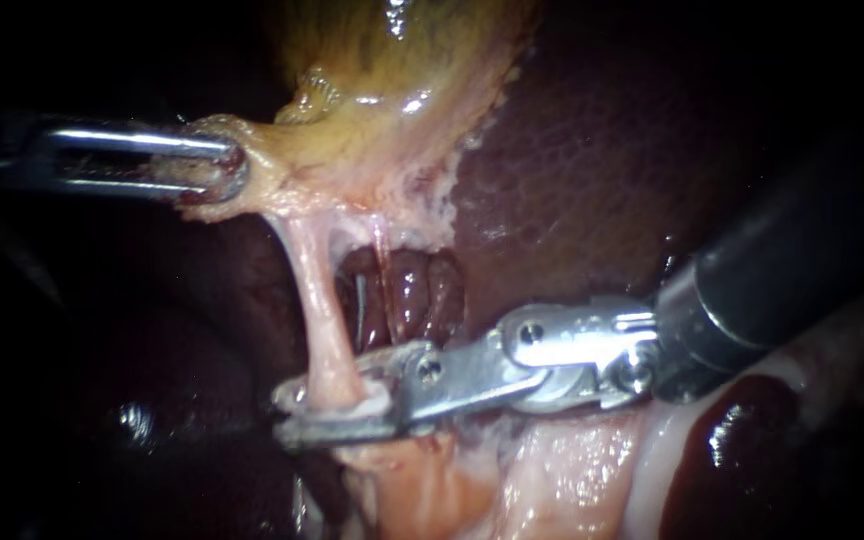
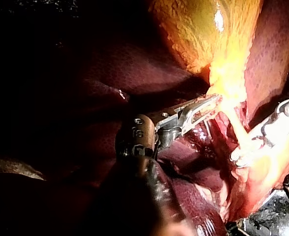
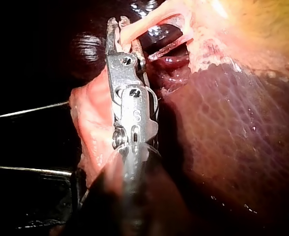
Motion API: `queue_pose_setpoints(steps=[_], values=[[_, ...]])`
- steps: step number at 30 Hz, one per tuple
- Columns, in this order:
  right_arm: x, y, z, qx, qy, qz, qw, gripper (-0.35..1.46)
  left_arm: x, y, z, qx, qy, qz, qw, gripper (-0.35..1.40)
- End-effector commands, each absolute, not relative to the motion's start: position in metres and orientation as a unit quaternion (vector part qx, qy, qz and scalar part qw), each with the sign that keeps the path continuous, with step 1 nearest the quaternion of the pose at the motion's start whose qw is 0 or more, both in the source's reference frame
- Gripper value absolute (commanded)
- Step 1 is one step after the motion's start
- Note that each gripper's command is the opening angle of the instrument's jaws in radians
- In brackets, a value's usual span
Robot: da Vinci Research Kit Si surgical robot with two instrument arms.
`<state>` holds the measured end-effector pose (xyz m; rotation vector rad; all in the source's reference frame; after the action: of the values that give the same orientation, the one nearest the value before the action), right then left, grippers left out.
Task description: Clipping second clip left tube
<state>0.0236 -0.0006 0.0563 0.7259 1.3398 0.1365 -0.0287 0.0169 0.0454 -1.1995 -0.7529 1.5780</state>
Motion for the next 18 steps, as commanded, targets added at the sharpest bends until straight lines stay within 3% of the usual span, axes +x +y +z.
queue_pose_setpoints(steps=[1,6,18], values=[[0.0236,-0.0005,0.0561,0.332,0.605,0.065,0.721,-0.19,-0.0287,0.0169,0.0454,-0.494,-0.31,0.649,0.489,-0.35],[0.0234,-0.0001,0.0559,0.339,0.602,0.072,0.719,-0.35,-0.0286,0.017,0.0455,-0.494,-0.31,0.649,0.489,-0.35],[0.0231,0.0002,0.056,0.347,0.586,0.077,0.728,-0.35,-0.0287,0.017,0.0456,-0.494,-0.31,0.649,0.489,-0.35]])
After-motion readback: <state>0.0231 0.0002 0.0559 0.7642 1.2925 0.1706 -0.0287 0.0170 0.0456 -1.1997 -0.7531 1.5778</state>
